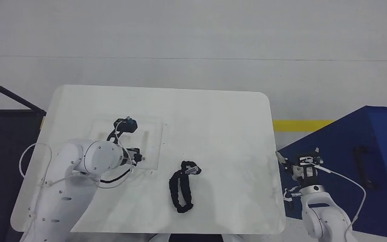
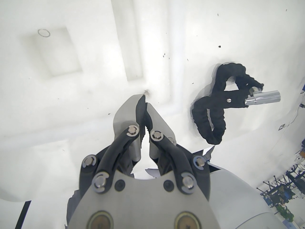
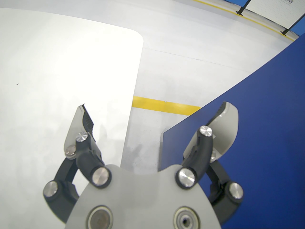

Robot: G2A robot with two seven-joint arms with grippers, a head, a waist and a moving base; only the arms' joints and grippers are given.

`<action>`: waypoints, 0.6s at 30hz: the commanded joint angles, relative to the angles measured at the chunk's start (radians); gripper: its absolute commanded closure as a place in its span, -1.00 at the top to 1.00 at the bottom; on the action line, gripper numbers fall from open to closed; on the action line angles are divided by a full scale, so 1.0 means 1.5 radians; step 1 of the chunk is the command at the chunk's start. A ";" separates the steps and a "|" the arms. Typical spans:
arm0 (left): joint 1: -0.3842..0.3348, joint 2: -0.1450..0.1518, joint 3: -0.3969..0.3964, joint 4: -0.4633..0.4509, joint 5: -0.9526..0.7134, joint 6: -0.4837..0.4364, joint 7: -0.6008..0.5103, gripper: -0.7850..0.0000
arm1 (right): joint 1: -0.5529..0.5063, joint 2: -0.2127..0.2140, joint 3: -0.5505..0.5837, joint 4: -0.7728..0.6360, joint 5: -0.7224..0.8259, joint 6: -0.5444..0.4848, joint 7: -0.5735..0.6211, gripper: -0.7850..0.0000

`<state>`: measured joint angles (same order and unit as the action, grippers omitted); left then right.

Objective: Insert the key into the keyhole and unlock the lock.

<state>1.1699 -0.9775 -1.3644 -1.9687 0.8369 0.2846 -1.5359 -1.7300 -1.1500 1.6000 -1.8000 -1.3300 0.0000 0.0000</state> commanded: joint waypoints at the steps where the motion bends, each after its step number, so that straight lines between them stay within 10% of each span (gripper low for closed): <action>1: 0.011 0.003 -0.021 -0.013 -0.002 0.000 0.000 -1.00 | 0.000 0.000 0.000 0.000 0.000 0.000 0.000 1.00; 13: 0.047 0.017 -0.130 -0.033 -0.132 0.004 0.004 -1.00 | 0.000 0.000 0.000 0.000 0.000 0.000 0.000 1.00; 18: 0.071 0.018 -0.236 -0.029 -0.346 0.020 0.028 -1.00 | 0.000 0.000 0.000 0.000 0.000 0.000 0.000 1.00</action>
<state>1.2630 -0.9500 -1.6627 -2.0224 0.4383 0.3211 -1.4986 -1.7300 -1.1500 1.6000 -1.8000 -1.3300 0.0000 0.0000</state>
